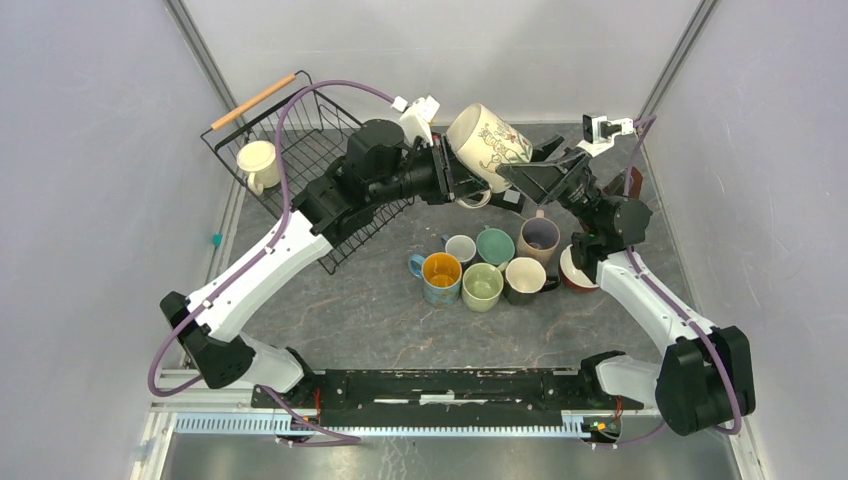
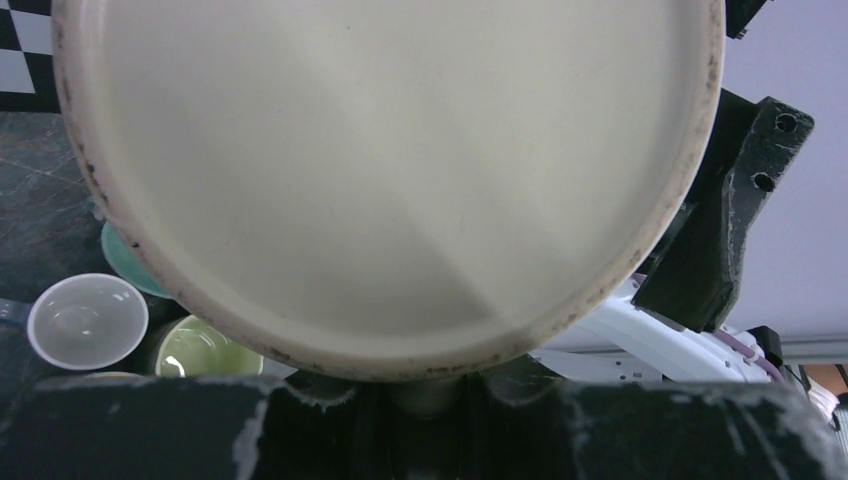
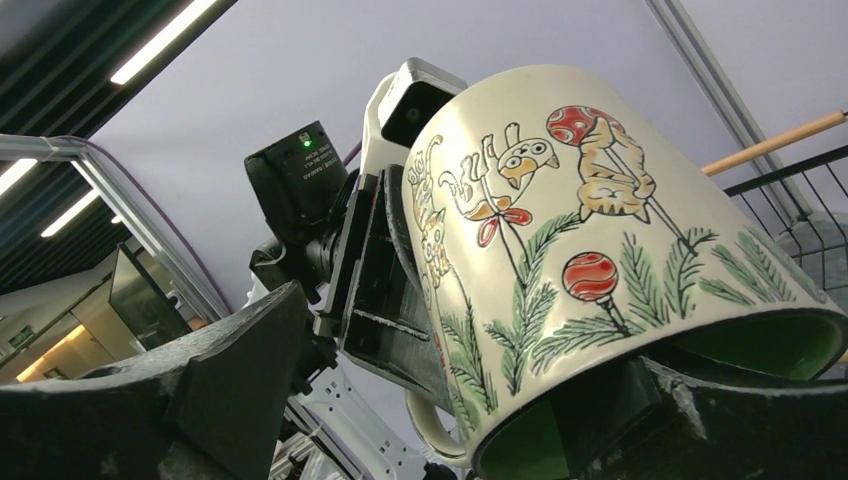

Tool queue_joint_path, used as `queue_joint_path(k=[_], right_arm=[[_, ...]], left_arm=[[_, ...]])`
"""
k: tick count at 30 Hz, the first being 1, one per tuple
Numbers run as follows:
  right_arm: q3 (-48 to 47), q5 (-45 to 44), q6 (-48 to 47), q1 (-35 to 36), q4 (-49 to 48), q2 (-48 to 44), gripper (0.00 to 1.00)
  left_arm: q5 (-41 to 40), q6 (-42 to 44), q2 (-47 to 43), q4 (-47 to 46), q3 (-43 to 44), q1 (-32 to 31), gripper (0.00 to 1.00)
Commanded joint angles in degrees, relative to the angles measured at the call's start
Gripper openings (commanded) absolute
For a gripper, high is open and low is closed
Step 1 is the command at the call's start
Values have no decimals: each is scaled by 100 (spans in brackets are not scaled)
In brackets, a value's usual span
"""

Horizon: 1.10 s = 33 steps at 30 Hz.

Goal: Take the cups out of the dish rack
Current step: Place the cup at the center of the board.

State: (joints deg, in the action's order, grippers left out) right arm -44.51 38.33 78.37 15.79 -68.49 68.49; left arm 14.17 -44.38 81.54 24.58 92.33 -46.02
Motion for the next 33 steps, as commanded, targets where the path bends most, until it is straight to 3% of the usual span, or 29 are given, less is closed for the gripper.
queue_joint_path(k=[1,8,11,15,16,21,25,28,33], right_arm=[[-171,-124,-48,46,-74,-40,87],[-170,-224,-160,52,181,-103,65],[-214,-260,-243,58,277,-136,43],[-249,-316,-379,101,451,-178,1],[-251,-340,-423,116,510,-193,0],[-339,-475,-828,174,1050,-370,0],[-701,-683,-1674,187,2424,-652,0],[-1109,-940,-2479,200,3772,-807,0],[-1559,-1284,-3182,205,5071,-916,0]], left_arm=[[251,-80,-409,-1218,93,-141,2],[216,26,-545,-1192,-136,-206,2],[222,17,-619,-1208,-282,-205,2],[208,-4,-714,-1209,-428,-206,2],[209,-16,-731,-1210,-463,-201,5],[128,-117,-914,-1299,-817,-206,62],[-110,0,-1192,-1178,-1090,-206,88],[-224,99,-1374,-1015,-1240,-205,99],[-279,241,-1660,-854,-1453,-206,100]])
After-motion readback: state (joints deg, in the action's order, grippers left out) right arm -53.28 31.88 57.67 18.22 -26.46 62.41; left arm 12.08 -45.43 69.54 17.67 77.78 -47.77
